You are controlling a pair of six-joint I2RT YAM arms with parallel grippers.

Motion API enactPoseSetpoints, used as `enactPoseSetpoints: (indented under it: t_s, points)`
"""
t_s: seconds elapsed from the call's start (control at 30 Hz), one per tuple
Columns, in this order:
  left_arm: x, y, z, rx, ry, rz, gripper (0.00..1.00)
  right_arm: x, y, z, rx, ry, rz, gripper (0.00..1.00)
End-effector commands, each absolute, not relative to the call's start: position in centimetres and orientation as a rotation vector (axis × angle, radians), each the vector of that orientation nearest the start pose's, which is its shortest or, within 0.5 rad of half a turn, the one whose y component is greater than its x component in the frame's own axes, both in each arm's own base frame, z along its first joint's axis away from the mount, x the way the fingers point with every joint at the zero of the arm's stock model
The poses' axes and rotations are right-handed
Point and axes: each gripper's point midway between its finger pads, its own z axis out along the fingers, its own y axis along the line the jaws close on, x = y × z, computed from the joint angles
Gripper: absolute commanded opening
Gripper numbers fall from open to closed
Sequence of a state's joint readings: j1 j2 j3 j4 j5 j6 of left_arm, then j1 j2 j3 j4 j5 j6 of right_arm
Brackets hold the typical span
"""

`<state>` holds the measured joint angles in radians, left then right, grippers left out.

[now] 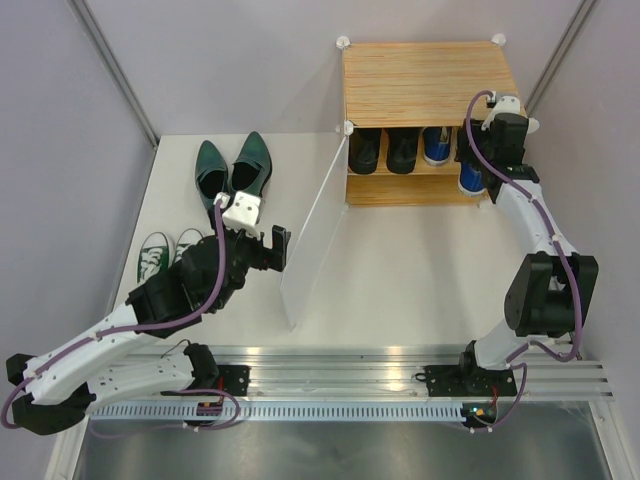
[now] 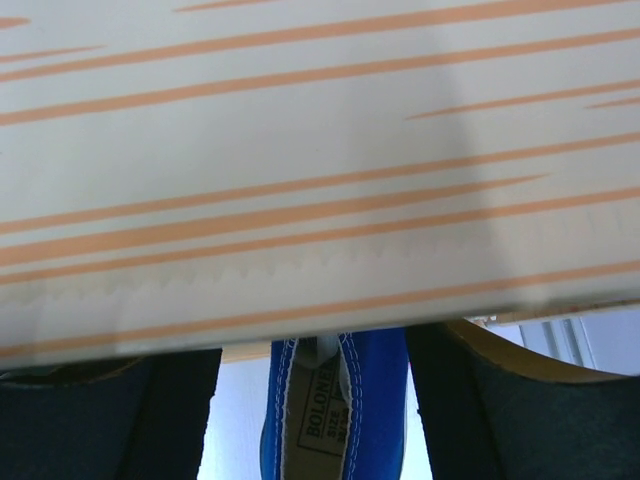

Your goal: Place and organize the shoes in the shoe cabinet

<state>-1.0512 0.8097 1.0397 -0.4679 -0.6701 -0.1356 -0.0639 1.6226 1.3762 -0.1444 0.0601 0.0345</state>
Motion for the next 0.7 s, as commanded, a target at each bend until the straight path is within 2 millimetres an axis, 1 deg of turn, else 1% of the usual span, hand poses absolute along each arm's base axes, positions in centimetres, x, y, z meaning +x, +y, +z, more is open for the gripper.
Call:
enactPoseSetpoints:
  t_s: [0.0,0.03,0.07,0.17,0.23,0.27,0.33,0.37,0.4,0.47,0.53,0.63,0.67]
  points:
    - [22.0,-17.8,33.5,0.352,1.700,-0.277,0.94,49.6,-3.8,28.5,0.160,1.831,-0.058,0.76]
    - [22.0,-17.8,33.6,0.352,1.700,-0.282,0.94,49.4,-3.9,28.7,0.168,1.825,-0.060,0.77]
    - [22.0,-17.8,33.5,0.354,1.701,-0.282,0.94,49.1,-4.0,29.4,0.184,1.807,-0.055,0.82]
    - [22.0,-17.8,33.4,0.356,1.703,-0.281,0.94,48.5,-4.0,30.3,0.205,1.789,-0.046,0.90]
    - [22.0,-17.8,33.5,0.354,1.701,-0.282,0.94,48.2,-4.0,30.5,0.220,1.788,-0.041,0.92]
    - [22.0,-17.8,33.5,0.351,1.700,-0.283,0.94,47.9,-3.9,31.0,0.221,1.781,-0.035,0.93]
    - [21.9,-17.7,33.6,0.348,1.698,-0.284,0.94,47.5,-3.5,31.1,0.215,1.791,-0.014,0.93]
    - [22.0,-17.6,33.5,0.346,1.700,-0.278,0.94,47.2,-3.3,31.5,0.205,1.789,-0.004,0.93]
    - [21.9,-17.6,33.6,0.345,1.698,-0.281,0.94,46.7,-2.8,30.9,0.185,1.825,0.018,0.93]
    - [21.9,-17.5,33.6,0.343,1.697,-0.281,0.94,45.9,-2.6,30.9,0.196,1.838,0.034,0.93]
    - [21.9,-17.5,33.7,0.340,1.696,-0.286,0.94,45.0,-2.6,30.5,0.230,1.857,0.037,0.93]
    - [21.9,-17.7,33.6,0.342,1.698,-0.294,0.94,42.8,-3.4,30.1,0.331,1.862,0.016,0.93]
    - [21.9,-17.7,33.6,0.342,1.697,-0.296,0.94,41.6,-3.4,29.8,0.354,1.862,0.020,0.92]
